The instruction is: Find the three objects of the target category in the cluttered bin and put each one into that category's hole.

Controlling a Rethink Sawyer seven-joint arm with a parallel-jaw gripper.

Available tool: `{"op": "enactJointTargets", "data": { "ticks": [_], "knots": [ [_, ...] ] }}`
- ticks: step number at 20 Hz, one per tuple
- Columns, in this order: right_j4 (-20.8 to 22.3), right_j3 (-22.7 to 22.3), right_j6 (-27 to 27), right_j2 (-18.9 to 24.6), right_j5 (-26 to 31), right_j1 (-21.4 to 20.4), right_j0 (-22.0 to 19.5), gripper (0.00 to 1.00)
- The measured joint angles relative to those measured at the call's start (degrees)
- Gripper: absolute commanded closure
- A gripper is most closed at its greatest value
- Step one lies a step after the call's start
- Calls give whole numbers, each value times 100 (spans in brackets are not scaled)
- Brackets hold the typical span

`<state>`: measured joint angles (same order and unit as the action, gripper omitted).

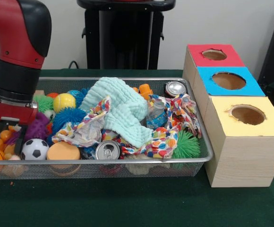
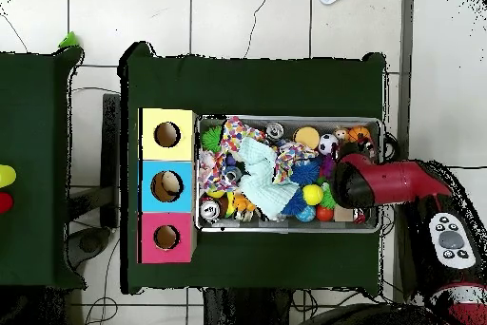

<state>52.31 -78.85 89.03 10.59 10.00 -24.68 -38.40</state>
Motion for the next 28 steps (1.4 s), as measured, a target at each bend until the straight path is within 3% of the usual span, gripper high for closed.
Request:
{"op": "enactJointTargets", "data": {
  "ticks": [17,28],
  "knots": [
    [-409,-63,0,-424,-276,-1,356,0],
    [-607,66,0,-826,-1368,369,464,0]
  ]
}}
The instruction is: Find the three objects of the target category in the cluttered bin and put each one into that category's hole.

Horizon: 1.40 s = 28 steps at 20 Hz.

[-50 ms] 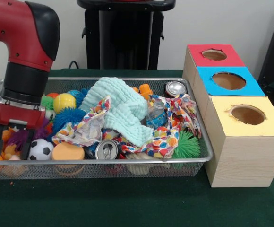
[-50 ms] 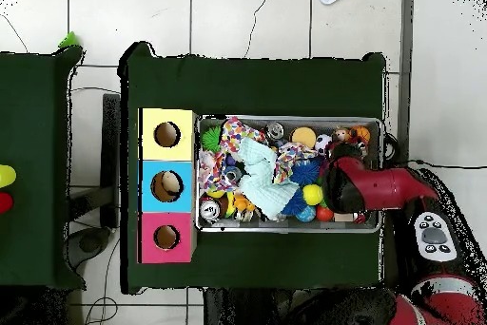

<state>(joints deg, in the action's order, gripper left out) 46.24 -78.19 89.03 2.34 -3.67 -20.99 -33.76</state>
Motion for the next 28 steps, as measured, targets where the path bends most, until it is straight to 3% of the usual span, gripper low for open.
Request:
{"op": "enactJointTargets", "data": {
  "ticks": [11,18,24,28],
  "knots": [
    [-394,166,0,-119,-355,287,-15,0],
    [-813,142,0,158,-209,325,-252,0],
    [-1274,137,-1,539,320,322,-518,0],
    [-1758,149,-2,910,1084,271,-780,0]
  ]
}}
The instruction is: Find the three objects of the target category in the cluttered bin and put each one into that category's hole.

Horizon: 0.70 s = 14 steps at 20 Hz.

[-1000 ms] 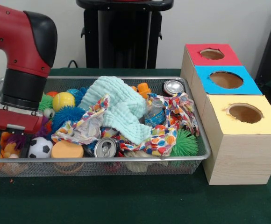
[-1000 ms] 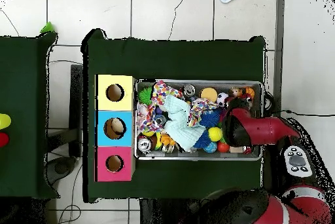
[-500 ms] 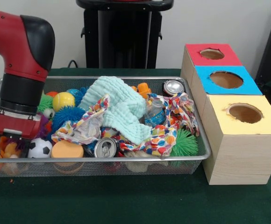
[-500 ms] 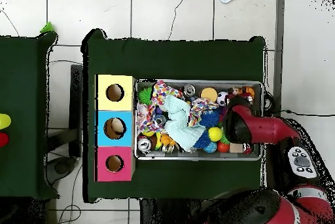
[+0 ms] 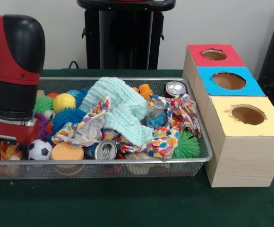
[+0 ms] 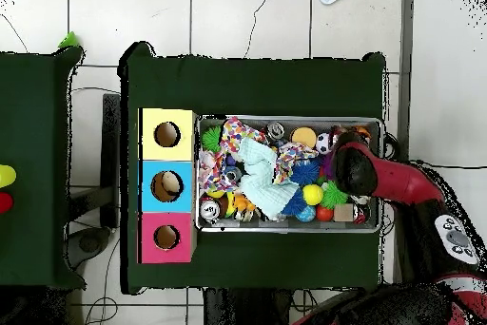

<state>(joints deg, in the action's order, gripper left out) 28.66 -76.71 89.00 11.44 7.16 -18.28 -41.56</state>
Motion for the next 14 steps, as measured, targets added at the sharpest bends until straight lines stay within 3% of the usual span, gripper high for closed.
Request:
{"op": "enactJointTargets", "data": {
  "ticks": [8,14],
  "knots": [
    [-757,37,1,398,985,-17,-263,0],
    [-1068,37,2,454,1483,86,-279,0]
  ]
}}
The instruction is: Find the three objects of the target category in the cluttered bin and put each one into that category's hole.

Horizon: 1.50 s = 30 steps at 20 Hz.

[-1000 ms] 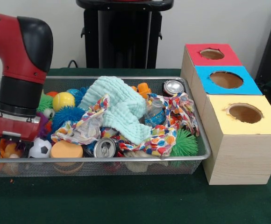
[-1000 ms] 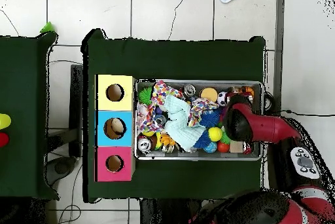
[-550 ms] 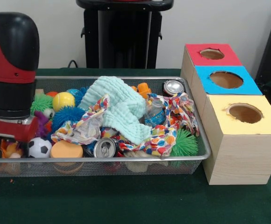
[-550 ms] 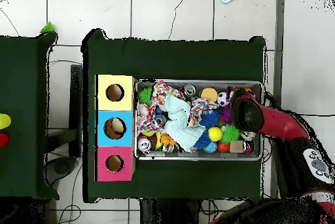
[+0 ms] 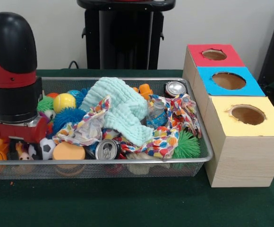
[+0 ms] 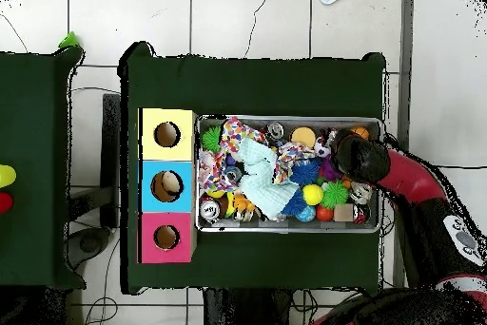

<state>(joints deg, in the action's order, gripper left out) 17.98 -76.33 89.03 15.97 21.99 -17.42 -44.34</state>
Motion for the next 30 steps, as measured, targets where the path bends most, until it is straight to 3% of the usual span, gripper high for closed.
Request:
{"op": "enactJointTargets", "data": {
  "ticks": [10,19,30],
  "knots": [
    [13,67,0,-65,50,51,31,0],
    [907,435,0,-735,-124,62,839,0],
    [1117,631,0,-1113,-124,141,1221,0]
  ]
}}
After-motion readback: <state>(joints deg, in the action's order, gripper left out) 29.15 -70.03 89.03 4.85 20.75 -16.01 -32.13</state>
